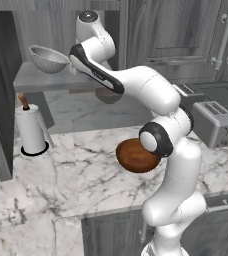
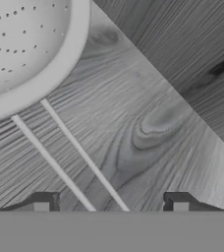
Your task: Open the cabinet and setup a tea strainer by placing it in the bowl upright.
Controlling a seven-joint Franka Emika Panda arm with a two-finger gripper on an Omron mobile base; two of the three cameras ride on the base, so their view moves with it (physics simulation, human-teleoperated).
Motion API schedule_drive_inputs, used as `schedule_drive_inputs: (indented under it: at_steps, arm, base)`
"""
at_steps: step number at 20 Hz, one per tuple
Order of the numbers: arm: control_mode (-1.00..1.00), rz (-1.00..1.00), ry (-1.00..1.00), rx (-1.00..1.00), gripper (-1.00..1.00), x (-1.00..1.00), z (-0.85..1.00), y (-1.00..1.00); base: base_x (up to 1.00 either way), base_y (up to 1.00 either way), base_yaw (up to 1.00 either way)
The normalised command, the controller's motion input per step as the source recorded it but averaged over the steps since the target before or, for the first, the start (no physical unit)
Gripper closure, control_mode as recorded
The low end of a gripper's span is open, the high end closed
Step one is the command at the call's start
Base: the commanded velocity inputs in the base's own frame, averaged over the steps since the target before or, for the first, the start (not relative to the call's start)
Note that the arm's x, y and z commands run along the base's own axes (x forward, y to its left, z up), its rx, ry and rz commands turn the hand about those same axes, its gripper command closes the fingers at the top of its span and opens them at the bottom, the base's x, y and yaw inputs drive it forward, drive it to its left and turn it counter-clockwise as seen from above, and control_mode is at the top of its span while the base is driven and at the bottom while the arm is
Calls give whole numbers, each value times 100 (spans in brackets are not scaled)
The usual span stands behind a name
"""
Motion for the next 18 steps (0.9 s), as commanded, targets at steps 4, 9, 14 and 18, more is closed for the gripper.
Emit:
schedule_drive_inputs:
  at_steps: [4, 9, 14, 18]
  arm:
    - [-100, 0, 3, 2, 100, 9, -15, 1]
    - [-100, 0, 1, 1, 100, 6, -14, 0]
    - [-100, 0, 0, 0, 100, 6, -8, 6]
    - [-100, 0, -1, 0, 100, 0, 0, 19]
  base:
    - [0, 0, 0]
    - [0, 0, 0]
    - [0, 0, 0]
    - [0, 0, 0]
